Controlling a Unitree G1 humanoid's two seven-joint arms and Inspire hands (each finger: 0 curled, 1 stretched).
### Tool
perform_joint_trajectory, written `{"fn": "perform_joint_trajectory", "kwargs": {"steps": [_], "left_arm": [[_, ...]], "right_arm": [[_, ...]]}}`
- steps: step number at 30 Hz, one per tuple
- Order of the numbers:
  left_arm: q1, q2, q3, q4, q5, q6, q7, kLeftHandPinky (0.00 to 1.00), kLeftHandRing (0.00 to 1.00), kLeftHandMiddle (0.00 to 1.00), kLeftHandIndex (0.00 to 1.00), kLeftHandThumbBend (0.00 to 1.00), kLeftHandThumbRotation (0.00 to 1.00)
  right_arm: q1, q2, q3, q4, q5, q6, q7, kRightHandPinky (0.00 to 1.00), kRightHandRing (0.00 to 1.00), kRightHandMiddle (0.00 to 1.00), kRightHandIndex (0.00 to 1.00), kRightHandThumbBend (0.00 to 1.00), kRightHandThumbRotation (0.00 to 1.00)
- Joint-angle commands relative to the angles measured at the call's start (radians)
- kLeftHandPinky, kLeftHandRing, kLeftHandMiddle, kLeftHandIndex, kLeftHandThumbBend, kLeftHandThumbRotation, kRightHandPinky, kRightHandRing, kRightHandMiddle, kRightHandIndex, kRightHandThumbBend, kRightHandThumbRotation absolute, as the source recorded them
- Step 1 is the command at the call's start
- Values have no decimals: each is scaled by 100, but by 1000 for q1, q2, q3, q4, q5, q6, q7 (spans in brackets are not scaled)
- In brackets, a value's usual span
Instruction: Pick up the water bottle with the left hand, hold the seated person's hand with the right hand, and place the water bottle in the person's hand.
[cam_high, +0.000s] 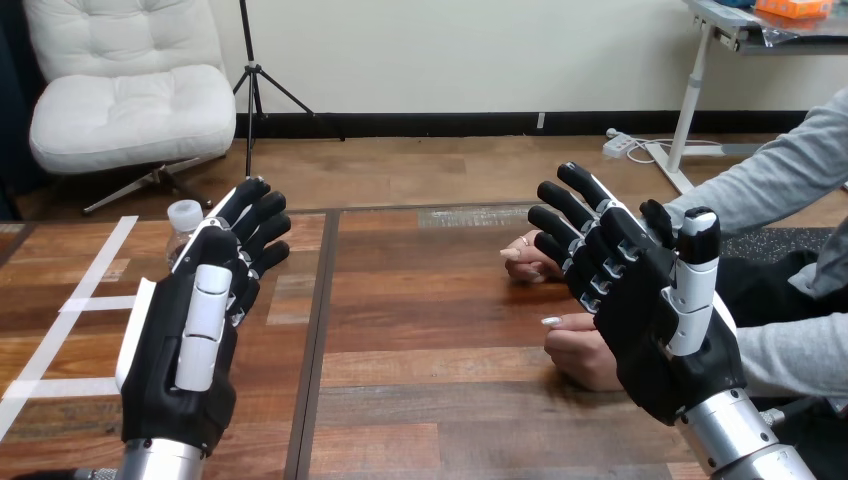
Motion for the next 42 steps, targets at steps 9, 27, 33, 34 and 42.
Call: {"fn": "perform_joint_trajectory", "kwargs": {"steps": [9,27,33,34,42], "left_arm": [[-61,1,6,5,-19,-20,-10,86,87,87,87,68,88],[-79,3,9,27,-10,-26,-6,84,87,86,86,66,88],[-81,5,10,28,-4,-26,-3,84,87,87,86,67,88],[-81,6,10,29,-3,-28,-3,85,87,87,86,67,89],[-82,10,12,35,0,-40,-7,87,88,88,87,68,89]], "right_arm": [[-69,25,-12,14,11,-28,-10,100,96,95,97,97,100],[-86,29,-10,30,4,-28,-7,100,95,95,97,98,100],[-89,31,-13,33,2,-29,-6,100,95,95,98,98,100],[-90,32,-13,35,3,-30,-4,100,95,95,98,98,100],[-87,36,-15,35,6,-28,-3,100,95,95,98,98,100]]}}
